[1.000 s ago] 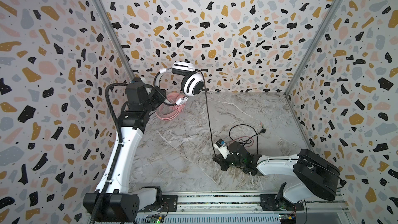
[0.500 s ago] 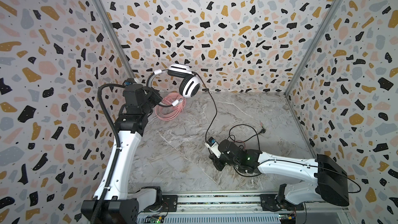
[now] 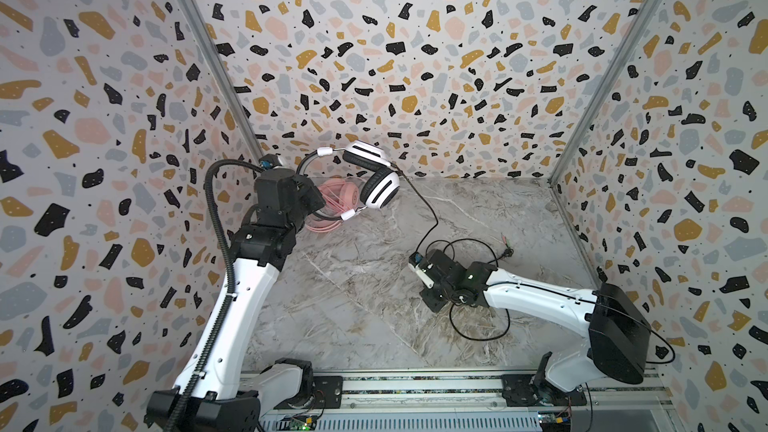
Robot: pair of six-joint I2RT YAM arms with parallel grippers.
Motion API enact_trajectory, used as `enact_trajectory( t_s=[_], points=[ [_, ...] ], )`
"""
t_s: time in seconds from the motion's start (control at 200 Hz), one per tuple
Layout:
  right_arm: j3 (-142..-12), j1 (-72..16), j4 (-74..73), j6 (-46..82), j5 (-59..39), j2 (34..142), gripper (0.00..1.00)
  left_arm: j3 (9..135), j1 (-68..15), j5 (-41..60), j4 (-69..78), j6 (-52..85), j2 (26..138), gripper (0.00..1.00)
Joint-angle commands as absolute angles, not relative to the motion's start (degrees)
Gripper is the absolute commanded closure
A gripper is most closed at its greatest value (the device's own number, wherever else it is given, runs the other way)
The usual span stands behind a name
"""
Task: Wrap the headphones
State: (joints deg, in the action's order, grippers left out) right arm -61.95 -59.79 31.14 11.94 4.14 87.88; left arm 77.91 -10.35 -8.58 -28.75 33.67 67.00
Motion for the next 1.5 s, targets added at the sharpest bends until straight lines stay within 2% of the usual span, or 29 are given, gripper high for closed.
enact_trajectory(
  t_s=[0.0, 0.145, 0.225, 0.335, 0.501, 0.731, 0.881, 1.061, 1.307, 1.492],
  points=[
    [-69.16, -65.38, 44.88, 11.11, 3.72, 86.23, 1.00, 78.33, -12.95, -13.92, -22.69, 32.83, 67.87, 1.00],
    [-81.26, -72.50, 53.31, 11.18, 1.64, 85.26, 1.00, 78.80, -16.32, -14.96, -23.58, 30.95, 71.54, 1.00],
    [-88.69, -74.50, 56.40, 9.82, 0.25, 84.94, 1.00, 78.95, -17.96, -12.00, -24.69, 29.44, 73.62, 1.00],
    [-95.78, -73.03, 56.62, 6.89, -2.94, 83.18, 1.00, 77.25, -19.79, -7.62, -24.76, 26.40, 74.12, 1.00],
    [-100.77, -64.27, 56.12, 4.27, -5.91, 80.83, 1.00, 72.21, -20.77, -2.44, -22.43, 24.24, 71.62, 1.00],
    [-99.56, -50.23, 54.75, 1.03, -6.45, 78.78, 1.00, 71.63, -22.37, 4.13, -25.52, 20.12, 70.22, 1.00],
    [-96.93, -44.33, 53.85, -0.08, -6.28, 78.31, 1.00, 70.50, -22.35, 3.71, -25.57, 19.00, 67.75, 1.00],
    [-96.76, -42.92, 52.43, -0.15, -3.45, 78.39, 1.00, 69.56, -22.50, 8.68, -26.35, 18.23, 67.16, 1.00],
    [-96.36, -42.19, 45.00, 1.63, -5.49, 78.29, 1.00, 68.43, -24.63, 12.98, -29.44, 15.91, 67.77, 1.00],
    [-91.31, -41.58, 38.72, 2.40, -4.95, 76.17, 1.00, 67.32, -25.36, 18.65, -29.57, 17.31, 66.42, 1.00]
  ],
)
